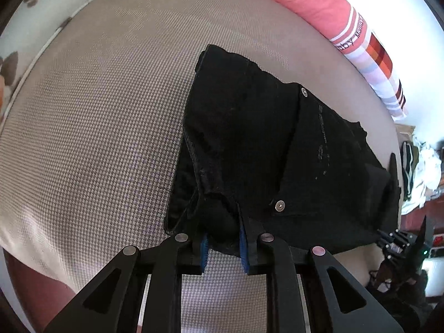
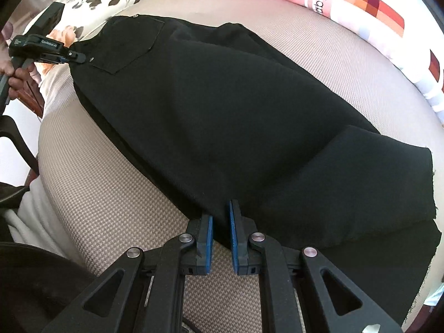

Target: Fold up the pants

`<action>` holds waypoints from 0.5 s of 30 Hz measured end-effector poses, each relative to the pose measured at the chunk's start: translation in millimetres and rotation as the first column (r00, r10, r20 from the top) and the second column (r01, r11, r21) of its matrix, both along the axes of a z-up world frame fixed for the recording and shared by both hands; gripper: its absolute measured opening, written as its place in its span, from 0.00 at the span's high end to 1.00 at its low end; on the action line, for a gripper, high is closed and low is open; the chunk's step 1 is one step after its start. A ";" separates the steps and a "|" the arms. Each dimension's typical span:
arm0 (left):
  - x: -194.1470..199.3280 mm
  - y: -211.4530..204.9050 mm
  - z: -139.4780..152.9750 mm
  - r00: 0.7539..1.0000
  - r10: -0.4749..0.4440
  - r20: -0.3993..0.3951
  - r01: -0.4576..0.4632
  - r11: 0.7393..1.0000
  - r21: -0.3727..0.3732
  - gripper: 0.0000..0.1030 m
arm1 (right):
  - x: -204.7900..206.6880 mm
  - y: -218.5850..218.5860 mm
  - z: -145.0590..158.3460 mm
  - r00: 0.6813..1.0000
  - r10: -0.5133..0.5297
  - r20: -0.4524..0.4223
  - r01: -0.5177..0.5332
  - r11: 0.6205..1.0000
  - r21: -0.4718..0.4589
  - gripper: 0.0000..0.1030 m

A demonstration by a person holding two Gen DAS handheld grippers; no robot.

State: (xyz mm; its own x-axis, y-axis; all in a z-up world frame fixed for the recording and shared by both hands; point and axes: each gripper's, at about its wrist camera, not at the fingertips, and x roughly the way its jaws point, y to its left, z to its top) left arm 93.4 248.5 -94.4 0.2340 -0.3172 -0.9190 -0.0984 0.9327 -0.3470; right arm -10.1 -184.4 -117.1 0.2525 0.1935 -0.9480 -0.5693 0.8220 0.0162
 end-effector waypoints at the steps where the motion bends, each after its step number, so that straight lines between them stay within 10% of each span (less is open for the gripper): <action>1: 0.1 -3.4 0.4 1.000 -0.012 0.004 0.012 1.000 0.016 0.80 | 0.5 -0.5 0.8 1.000 -0.002 -0.008 0.002 1.000 0.007 0.90; 7: -2.5 -14.6 2.7 0.999 -0.024 0.022 0.023 0.997 0.074 0.74 | -1.0 1.2 -10.2 0.999 -0.022 -0.026 0.023 1.000 0.015 0.90; 11: -8.1 -17.1 18.0 0.999 -0.003 0.042 -0.005 0.982 0.189 0.40 | 1.4 -6.6 -11.0 0.998 -0.037 -0.041 0.038 0.998 0.042 0.90; 15: -17.6 -22.0 38.8 0.994 -0.026 0.105 -0.003 0.963 0.268 0.39 | 1.0 -4.5 -10.0 0.999 -0.036 -0.033 0.038 0.998 0.047 0.89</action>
